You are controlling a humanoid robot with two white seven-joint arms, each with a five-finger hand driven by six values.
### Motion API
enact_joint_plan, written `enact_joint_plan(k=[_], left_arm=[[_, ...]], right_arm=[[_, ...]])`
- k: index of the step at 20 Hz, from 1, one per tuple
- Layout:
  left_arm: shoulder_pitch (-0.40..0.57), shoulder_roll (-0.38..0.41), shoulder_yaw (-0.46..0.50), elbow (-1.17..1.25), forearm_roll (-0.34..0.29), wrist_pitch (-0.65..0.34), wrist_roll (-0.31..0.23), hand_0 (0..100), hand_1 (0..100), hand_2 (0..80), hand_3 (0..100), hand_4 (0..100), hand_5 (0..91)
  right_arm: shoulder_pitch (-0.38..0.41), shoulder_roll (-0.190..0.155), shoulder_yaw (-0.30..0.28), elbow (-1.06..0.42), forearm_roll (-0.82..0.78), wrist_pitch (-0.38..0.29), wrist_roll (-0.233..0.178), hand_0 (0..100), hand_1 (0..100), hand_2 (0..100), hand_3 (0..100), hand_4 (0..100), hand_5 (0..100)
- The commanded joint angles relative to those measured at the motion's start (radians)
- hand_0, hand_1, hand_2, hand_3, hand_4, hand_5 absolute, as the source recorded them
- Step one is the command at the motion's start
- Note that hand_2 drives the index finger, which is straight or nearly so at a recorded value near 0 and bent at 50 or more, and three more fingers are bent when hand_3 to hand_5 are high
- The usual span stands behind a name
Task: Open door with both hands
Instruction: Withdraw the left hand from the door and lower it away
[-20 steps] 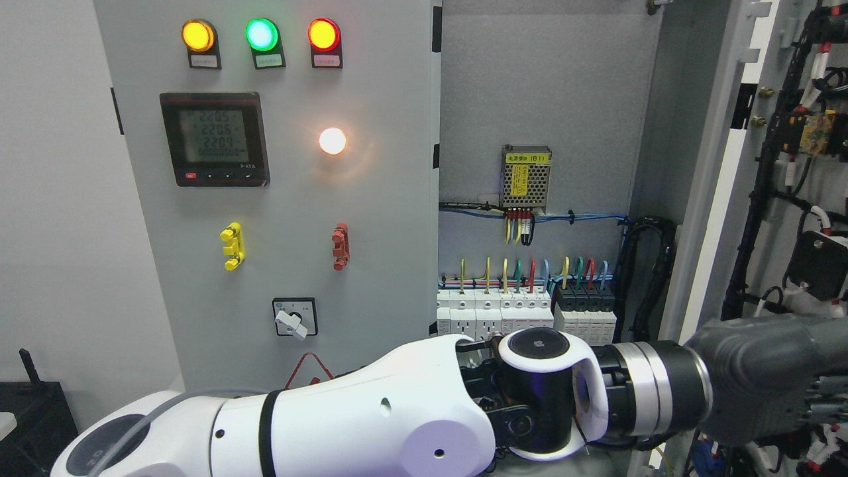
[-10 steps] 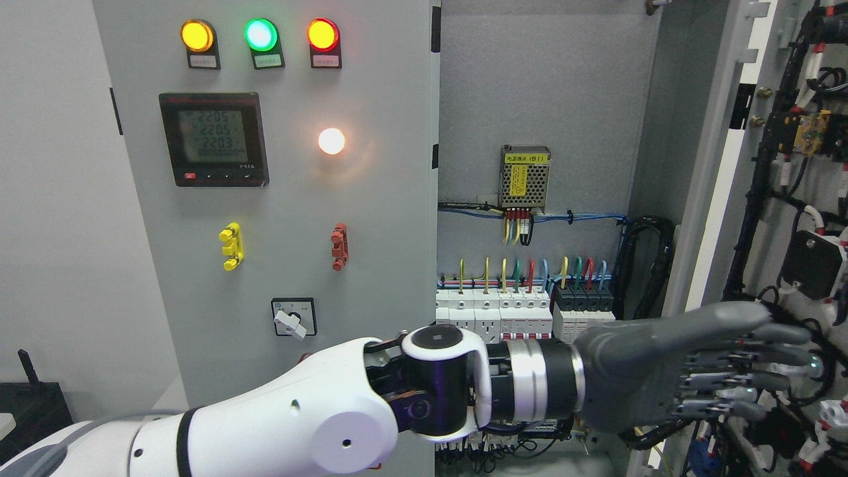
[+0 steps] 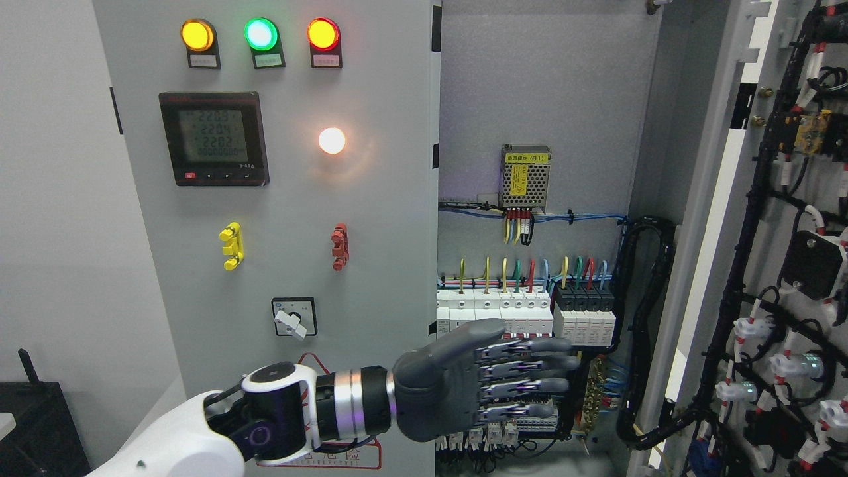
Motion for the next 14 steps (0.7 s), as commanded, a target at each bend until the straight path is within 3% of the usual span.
enact_joint_plan(k=[1,6,14], left_arm=[[0.219,0.34,0.253,-0.041,-0.059,0.004,-0.002,12,39,0.0,0,0,0.0],[0.403,0.412,0.367,-0.067,-0.128,0.004,-0.003,12,39,0.0,0,0,0.0],[0.592,0.518,0.442,-0.073,-0.139,0.004,-0.003,12,39,0.0,0,0,0.0]], right_arm=[[0.0,0.0,0.0,0.0,0.0,-0.001,0.0,12,39,0,0,0,0],[0.0,0.0,0.0,0.0,0.0,-0.001,0.0,12,39,0,0,0,0],[0.0,0.0,0.0,0.0,0.0,-0.001,0.0,12,39,0,0,0,0]])
